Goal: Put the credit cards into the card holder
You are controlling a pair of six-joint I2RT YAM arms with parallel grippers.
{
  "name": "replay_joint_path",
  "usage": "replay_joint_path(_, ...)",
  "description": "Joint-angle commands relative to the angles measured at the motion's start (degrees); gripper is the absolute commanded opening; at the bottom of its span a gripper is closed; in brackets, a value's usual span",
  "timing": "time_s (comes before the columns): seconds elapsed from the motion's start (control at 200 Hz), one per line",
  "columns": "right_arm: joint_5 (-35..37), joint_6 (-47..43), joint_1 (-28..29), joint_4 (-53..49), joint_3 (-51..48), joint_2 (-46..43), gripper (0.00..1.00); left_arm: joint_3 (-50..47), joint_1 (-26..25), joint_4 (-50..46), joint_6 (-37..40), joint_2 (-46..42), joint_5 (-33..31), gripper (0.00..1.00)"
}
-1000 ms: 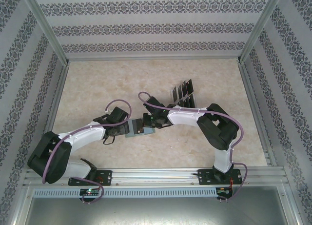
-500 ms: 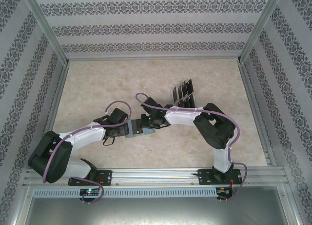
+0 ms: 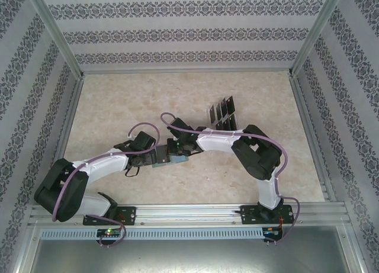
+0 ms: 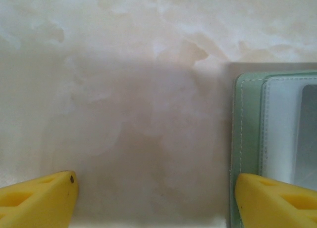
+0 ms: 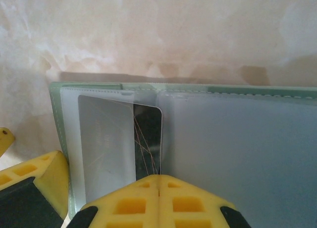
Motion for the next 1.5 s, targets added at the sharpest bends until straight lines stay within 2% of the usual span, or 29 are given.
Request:
replay_joint_path(0.0, -0.82, 0.86, 0.69, 0.1, 1.57, 1.46, 0.0, -0.83, 0.47, 0.99, 0.02, 0.6, 0.37, 0.83)
replay_joint_path(0.71, 0.84, 0.21, -1.65, -0.03, -1.07, -2.75, 0.0, -1.08, 0.47, 1.33, -0.09, 0.69, 0.72, 0.82)
replay_joint_path(1.494, -1.28, 0.48, -0.03, 0.15, 1.8, 2.15, 0.0, -1.41, 0.47, 2.04, -0.13, 1.15, 0.98, 0.82)
